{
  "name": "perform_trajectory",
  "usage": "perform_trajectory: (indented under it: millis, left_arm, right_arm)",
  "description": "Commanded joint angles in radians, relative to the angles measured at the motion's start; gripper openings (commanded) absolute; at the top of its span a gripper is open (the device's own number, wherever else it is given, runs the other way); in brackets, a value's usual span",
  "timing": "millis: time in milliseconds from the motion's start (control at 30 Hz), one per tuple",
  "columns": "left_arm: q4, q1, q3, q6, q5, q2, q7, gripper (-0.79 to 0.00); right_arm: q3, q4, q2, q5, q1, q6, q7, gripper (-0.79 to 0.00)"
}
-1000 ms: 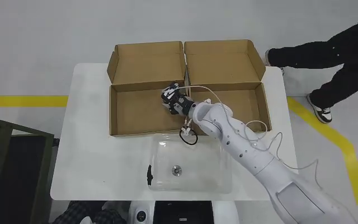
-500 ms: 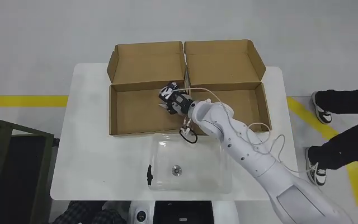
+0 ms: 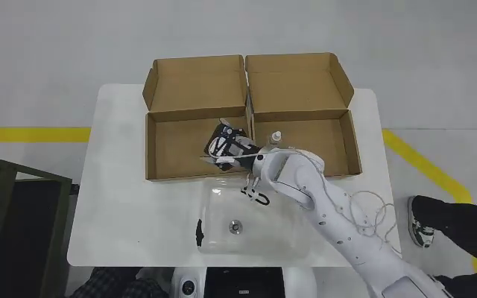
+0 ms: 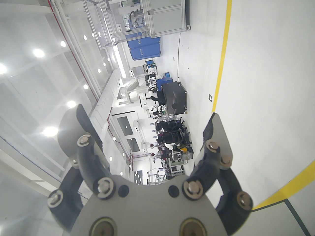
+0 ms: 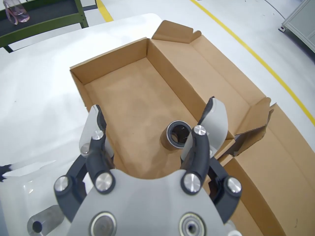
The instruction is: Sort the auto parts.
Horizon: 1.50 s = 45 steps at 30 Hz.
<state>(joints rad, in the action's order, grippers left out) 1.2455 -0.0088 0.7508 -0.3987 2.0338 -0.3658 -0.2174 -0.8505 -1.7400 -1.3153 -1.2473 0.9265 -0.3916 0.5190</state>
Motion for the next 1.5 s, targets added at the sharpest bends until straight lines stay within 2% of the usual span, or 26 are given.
perform_trajectory:
  millis: [0,467,800,1000,1300,1467]
  left_arm:
    - [0.0,0.0,0.0,0.0,0.0,0.0,0.0,0.0]
    - [0.0,0.0,0.0,0.0,0.0,0.0,0.0,0.0]
    - [0.0,0.0,0.0,0.0,0.0,0.0,0.0,0.0]
    - [0.0,0.0,0.0,0.0,0.0,0.0,0.0,0.0]
    - [0.0,0.0,0.0,0.0,0.0,0.0,0.0,0.0]
    - [0.0,0.0,0.0,0.0,0.0,0.0,0.0,0.0]
  right_arm:
    - [-0.011,-0.049,0.008,-0.009,0.041,-0.025,0.008,-0.105]
    - [-0.096,-0.268,0.069,-0.068,0.294,-0.243,0.012,-0.068]
    - [-0.208,-0.352,0.118,-0.117,0.443,-0.423,-0.011,-0.065]
    - [-0.24,-0.351,0.136,-0.162,0.486,-0.479,-0.031,-0.077]
    - [-0.226,-0.308,0.147,-0.219,0.501,-0.483,-0.068,-0.154]
    - [-0.205,-0.277,0.15,-0.245,0.495,-0.489,-0.09,-0.154]
